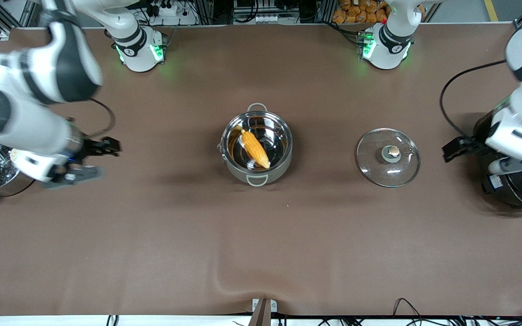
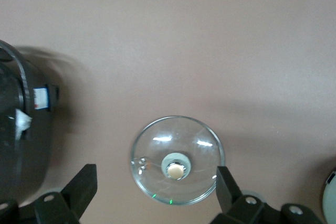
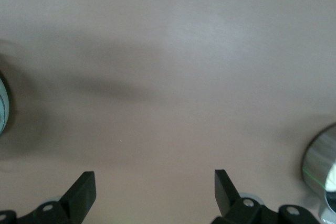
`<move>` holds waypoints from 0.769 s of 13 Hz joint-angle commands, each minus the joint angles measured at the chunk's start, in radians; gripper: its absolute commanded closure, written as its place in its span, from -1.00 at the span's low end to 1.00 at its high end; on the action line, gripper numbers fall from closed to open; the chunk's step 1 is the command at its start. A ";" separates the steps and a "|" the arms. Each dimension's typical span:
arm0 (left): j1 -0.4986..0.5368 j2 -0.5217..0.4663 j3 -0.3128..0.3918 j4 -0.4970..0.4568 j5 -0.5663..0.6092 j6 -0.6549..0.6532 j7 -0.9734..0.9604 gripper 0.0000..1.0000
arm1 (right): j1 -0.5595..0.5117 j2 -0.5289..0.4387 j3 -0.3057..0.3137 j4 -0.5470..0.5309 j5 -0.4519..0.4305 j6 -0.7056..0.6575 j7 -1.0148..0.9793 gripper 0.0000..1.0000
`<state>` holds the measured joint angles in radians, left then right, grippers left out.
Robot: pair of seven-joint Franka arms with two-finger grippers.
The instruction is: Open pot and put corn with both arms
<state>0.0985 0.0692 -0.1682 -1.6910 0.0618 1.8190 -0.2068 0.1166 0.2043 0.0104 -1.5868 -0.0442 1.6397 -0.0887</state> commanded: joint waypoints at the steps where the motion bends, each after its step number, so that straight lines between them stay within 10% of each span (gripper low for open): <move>1: 0.023 -0.055 -0.007 0.007 -0.005 -0.056 0.078 -1.00 | -0.084 -0.110 0.017 -0.032 0.035 -0.043 -0.014 -1.00; 10: -0.003 -0.124 -0.013 0.120 -0.109 -0.240 0.076 -1.00 | -0.161 -0.221 0.007 -0.007 0.038 -0.124 0.007 -1.00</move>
<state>0.1032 -0.0232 -0.1847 -1.5779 -0.0133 1.6096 -0.1525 -0.0249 -0.0001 0.0102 -1.5883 -0.0267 1.5193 -0.0901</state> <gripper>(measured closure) 0.000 0.000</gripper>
